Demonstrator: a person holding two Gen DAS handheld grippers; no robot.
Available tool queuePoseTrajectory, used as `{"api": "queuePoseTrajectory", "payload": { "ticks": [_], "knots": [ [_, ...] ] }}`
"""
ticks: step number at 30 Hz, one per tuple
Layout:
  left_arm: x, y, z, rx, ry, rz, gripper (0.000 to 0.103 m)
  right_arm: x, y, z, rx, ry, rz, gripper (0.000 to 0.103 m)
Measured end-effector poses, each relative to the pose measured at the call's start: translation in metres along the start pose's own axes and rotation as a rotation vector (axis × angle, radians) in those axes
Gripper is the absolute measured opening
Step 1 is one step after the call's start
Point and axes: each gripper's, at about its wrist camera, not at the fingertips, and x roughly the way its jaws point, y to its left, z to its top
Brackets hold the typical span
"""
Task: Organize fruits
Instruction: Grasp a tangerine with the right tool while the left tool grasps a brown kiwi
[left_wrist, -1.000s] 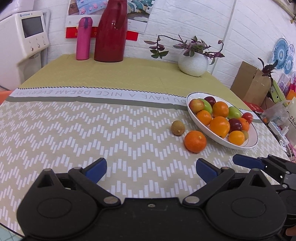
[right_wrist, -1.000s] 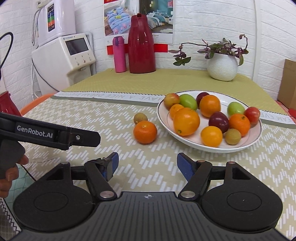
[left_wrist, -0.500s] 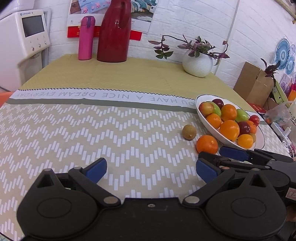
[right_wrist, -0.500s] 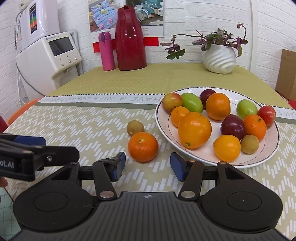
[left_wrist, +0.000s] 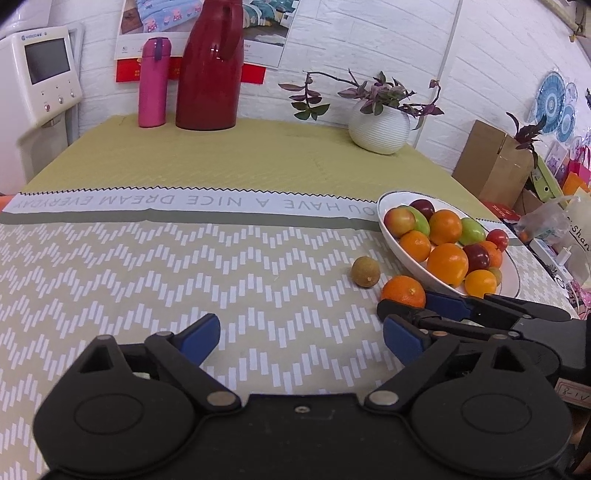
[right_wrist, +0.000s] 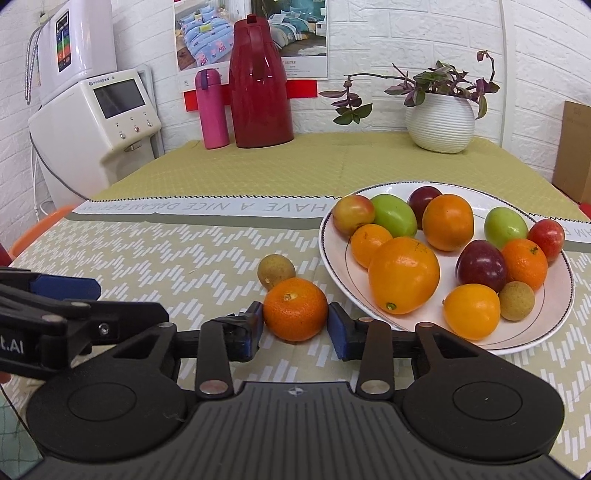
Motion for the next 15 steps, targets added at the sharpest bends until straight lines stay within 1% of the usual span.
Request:
{"api": "queuePoseTrajectory", "payload": {
  "ticks": [7,9,12,15],
  "knots": [
    [0.013,-0.017,0.006,0.049,0.009,-0.040,0.103,-0.017,-0.010,-0.008,-0.032,0.017,0.014,0.065],
    [0.018,-0.022,0.009,0.057,0.012,-0.065,0.103,-0.024,-0.013,-0.012,-0.045,0.023,0.021,0.065],
    [0.029,-0.027,0.014,0.061,0.013,-0.121,0.103,-0.033,-0.018,-0.017,-0.056,0.030,0.034,0.065],
    [0.041,-0.033,0.019,0.074,0.025,-0.131,0.103,-0.040,-0.021,-0.021,-0.064,0.032,0.039,0.065]
  ]
}}
